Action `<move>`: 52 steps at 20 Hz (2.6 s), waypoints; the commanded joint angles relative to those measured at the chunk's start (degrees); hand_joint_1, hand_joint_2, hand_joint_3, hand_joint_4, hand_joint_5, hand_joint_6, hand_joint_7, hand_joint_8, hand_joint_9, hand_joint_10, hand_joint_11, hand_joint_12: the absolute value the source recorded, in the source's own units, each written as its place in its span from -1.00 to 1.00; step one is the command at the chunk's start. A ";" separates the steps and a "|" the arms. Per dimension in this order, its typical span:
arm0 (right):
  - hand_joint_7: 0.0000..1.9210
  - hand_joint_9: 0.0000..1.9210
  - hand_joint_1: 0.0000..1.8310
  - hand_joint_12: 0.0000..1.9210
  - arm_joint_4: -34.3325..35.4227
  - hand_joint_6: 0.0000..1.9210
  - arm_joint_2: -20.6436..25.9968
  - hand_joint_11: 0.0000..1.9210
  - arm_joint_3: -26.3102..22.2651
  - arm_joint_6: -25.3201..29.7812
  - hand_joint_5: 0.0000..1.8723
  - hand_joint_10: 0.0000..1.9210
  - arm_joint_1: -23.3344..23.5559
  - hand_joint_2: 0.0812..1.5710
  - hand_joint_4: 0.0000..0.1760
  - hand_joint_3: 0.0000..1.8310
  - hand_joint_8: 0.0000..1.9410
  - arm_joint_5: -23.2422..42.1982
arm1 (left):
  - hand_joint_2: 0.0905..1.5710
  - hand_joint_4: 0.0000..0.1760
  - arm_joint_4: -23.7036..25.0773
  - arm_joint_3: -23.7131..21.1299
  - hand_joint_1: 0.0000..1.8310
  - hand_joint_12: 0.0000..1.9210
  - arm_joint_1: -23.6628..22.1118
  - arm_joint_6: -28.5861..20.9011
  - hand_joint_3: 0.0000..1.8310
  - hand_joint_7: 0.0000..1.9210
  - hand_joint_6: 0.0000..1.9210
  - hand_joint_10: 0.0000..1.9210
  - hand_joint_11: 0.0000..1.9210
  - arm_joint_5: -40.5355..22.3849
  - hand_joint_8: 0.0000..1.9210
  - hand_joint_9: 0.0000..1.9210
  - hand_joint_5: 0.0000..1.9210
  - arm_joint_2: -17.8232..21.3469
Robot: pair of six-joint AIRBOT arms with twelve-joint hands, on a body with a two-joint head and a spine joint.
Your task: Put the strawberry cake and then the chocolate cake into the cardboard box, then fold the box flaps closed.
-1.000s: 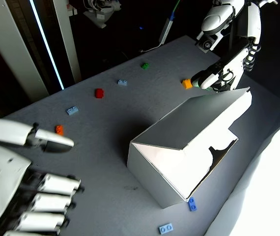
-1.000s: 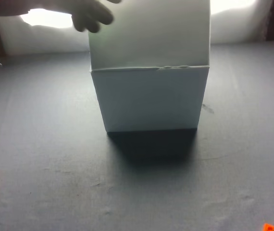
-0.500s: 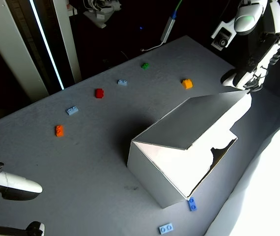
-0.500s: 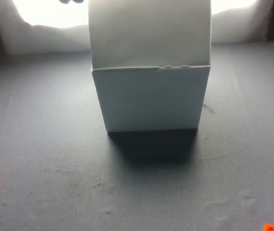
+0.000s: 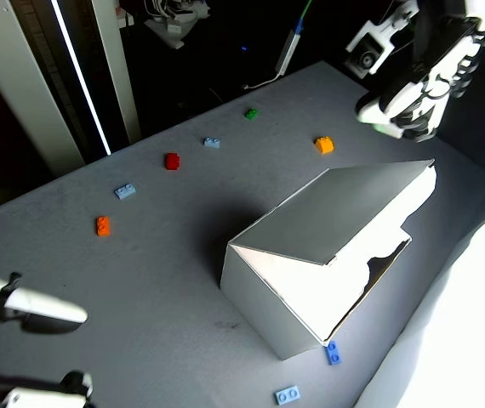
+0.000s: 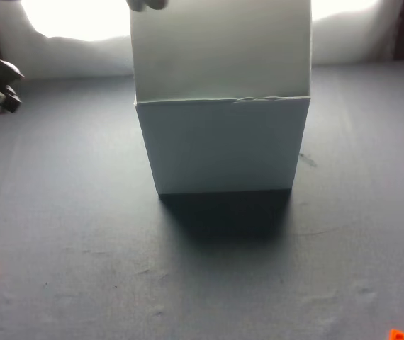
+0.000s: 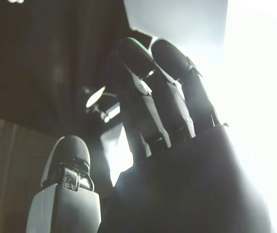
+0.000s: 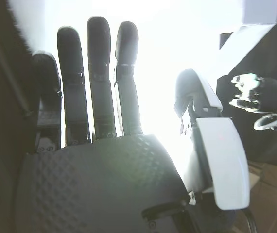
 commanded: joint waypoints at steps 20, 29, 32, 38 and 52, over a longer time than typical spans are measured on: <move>-0.21 -0.42 -0.95 0.89 1.48 0.06 0.95 -0.73 -0.12 -0.39 -0.27 0.37 0.19 0.66 -1.00 -1.00 0.08 5.39 | 0.59 -1.00 -27.00 4.56 -0.80 0.67 14.45 21.25 -1.00 -0.12 -1.00 -0.05 -0.66 -1.93 -1.00 -0.34 -0.35 -9.51; -0.25 -0.44 -0.93 0.92 1.47 0.11 0.95 -0.74 -0.53 -1.09 -0.30 0.42 0.10 0.66 -1.00 -1.00 0.13 5.44 | 0.59 -1.00 -19.63 6.75 -0.79 0.66 17.52 20.55 -1.00 -0.13 -1.00 -0.06 -0.68 -2.47 -1.00 -0.35 -0.36 -13.35; -0.24 -0.44 -0.95 0.92 1.47 0.12 0.95 -0.74 -0.54 -1.09 -0.29 0.42 0.10 0.66 -1.00 -1.00 0.14 5.46 | 0.59 -1.00 -18.28 6.74 -0.81 0.66 19.35 20.14 -1.00 -0.12 -1.00 -0.05 -0.67 -2.88 -1.00 -0.34 -0.36 -13.73; -0.23 -0.43 -0.95 0.91 1.47 0.13 0.95 -0.74 -0.66 -1.09 -0.30 0.40 0.10 0.66 -1.00 -1.00 0.11 5.46 | 0.59 -1.00 -17.74 6.85 -0.80 0.65 20.25 20.14 -1.00 -0.12 -1.00 -0.06 -0.66 -2.94 -1.00 -0.34 -0.36 -14.39; -0.22 -0.41 -0.94 0.90 1.46 0.09 0.98 -0.71 -0.88 -1.26 -0.29 0.40 0.09 0.66 -1.00 -1.00 0.11 5.50 | 0.58 -1.00 -11.90 11.04 -0.80 0.65 13.20 15.64 -1.00 -0.13 -1.00 -0.08 -0.65 -6.49 -1.00 -0.33 -0.36 -13.92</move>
